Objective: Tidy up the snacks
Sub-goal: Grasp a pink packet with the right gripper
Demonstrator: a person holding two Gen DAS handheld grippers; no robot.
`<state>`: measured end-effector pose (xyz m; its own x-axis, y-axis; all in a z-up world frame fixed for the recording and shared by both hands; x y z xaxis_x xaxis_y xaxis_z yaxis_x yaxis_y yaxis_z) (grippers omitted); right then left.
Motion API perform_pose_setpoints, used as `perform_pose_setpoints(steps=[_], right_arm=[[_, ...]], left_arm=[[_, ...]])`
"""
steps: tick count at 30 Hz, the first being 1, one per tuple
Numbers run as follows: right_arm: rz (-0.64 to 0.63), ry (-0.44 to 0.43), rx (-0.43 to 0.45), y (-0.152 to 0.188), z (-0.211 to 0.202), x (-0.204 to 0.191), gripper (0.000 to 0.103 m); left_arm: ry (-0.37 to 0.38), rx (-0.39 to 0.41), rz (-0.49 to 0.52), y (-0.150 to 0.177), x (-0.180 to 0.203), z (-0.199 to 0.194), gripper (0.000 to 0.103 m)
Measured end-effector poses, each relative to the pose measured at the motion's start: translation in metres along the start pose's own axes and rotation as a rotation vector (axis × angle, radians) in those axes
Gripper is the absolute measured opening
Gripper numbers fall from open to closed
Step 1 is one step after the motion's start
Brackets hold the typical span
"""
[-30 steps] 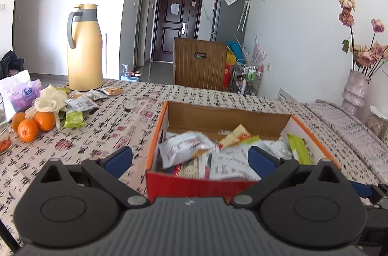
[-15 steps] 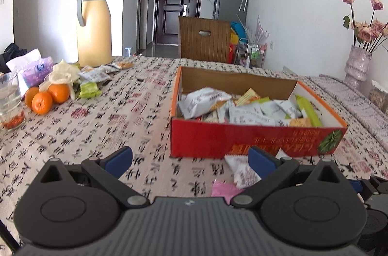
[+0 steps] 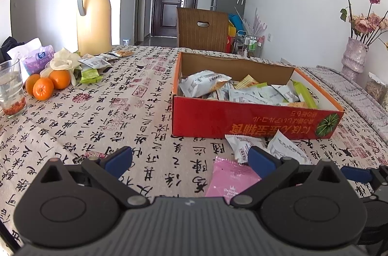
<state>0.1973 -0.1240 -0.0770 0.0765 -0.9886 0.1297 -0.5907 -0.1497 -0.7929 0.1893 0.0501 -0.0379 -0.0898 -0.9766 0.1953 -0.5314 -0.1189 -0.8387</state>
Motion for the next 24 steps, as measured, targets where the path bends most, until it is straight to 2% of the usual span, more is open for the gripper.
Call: perform_pose_setpoints(steps=[5,12,18,24], right_arm=[[0.026,0.001,0.01,0.002,-0.011,0.01,0.103],[0.04,-0.009,-0.013,0.003,-0.009,0.003,0.103],[-0.009,-0.002,-0.024,0.009,-0.01,-0.011,0.103],[-0.046,0.007,-0.003,0.016,-0.02,-0.001,0.103]], left_arm=[[0.002,0.0,-0.002,0.001,0.001,-0.001,0.103],[0.015,-0.003,0.0,0.004,0.006,-0.002,0.103],[0.019,-0.007,-0.002,0.006,0.006,-0.004,0.103],[0.026,-0.006,-0.005,0.006,0.006,-0.005,0.103]])
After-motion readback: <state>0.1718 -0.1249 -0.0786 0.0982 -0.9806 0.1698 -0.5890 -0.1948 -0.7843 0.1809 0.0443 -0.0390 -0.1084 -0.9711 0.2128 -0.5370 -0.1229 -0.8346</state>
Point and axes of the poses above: each gripper's, at about its wrist camera, not at the fingertips, and z roughly the way its jaws point, x to its right, y to its underside, the point moved 7 cm from there along z, roughly the way its jaws point, and after that the axes turned 12 degrees about y, right-handed, at the moved point
